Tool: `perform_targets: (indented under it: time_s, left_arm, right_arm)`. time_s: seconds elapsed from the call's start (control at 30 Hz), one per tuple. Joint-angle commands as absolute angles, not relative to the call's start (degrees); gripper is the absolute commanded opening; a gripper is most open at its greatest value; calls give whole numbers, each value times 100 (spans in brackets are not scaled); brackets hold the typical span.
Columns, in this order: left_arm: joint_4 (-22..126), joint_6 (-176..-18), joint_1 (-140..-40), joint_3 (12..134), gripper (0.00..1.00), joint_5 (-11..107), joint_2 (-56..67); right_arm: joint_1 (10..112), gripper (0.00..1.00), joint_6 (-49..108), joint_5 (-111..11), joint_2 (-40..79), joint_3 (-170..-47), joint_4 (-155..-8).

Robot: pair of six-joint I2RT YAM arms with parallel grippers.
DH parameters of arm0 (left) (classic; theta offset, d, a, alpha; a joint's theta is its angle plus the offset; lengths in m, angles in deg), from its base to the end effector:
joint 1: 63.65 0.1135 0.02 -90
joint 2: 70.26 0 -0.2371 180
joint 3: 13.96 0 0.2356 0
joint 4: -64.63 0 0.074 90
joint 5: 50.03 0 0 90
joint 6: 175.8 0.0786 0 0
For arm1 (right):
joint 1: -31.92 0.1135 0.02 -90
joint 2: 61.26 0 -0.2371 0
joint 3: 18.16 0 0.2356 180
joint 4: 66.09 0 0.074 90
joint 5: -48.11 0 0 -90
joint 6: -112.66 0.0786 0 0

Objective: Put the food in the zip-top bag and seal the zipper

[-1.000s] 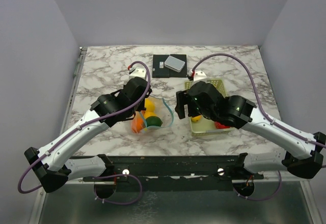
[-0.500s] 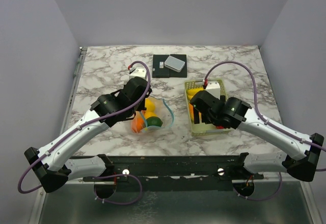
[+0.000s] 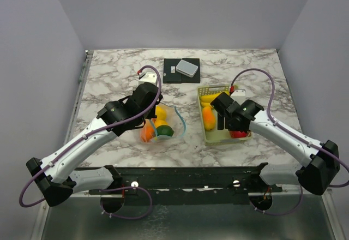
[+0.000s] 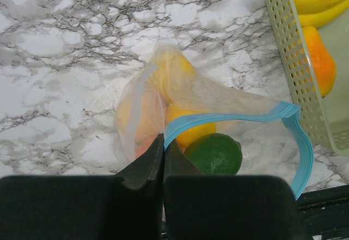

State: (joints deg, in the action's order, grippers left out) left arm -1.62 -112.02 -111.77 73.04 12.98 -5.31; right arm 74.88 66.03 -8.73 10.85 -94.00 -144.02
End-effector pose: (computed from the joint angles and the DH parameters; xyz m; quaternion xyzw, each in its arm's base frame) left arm 0.1876 -0.1558 0.3163 0.0810 0.8967 -0.0573 0.4314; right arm 0.1905 0.1187 0.2199 0.0426 0.9492 -0.1160 0.2894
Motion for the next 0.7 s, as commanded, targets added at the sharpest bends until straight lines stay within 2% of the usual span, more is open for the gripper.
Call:
perform_targets:
  time_s: [0.0,0.67]
  left_arm:
    - [-24,-11133,-11182,7254,0,1403,-601]
    - [-12,-11103,-11184,7225,0,1378,-565]
  right_arm:
    - [7148,92,6450,-935,1221,-9166,-14032]
    - [6613,98,6306,-1137,1847,-8458,-13377]
